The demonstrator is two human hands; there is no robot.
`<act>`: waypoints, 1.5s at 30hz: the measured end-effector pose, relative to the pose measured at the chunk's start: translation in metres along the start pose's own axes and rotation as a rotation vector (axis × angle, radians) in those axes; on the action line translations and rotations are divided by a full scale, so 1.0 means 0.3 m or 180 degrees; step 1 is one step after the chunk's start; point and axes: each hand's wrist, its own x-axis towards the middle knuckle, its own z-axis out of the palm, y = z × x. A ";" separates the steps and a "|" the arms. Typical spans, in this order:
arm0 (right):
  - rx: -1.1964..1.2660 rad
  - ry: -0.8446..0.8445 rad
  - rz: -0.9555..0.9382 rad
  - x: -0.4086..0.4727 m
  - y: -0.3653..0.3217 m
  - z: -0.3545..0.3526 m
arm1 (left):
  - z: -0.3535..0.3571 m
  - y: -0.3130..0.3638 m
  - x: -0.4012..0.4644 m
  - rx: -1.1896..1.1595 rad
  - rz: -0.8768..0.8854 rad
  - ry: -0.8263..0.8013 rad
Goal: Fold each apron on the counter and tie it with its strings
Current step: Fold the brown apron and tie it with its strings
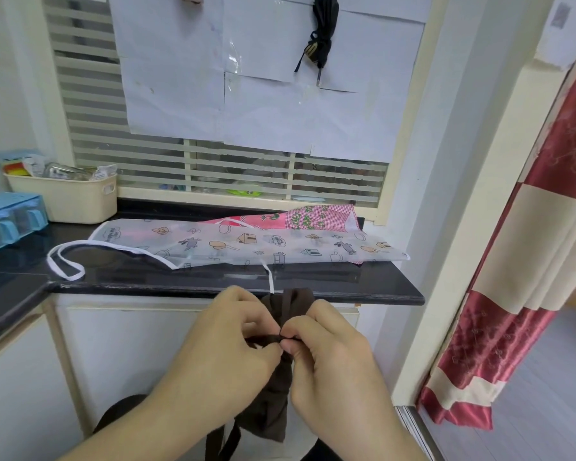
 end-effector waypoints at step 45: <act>0.1638 -0.1263 0.2075 0.054 -0.010 -0.037 | 0.051 -0.131 -0.007 0.0806 0.1623 0.0257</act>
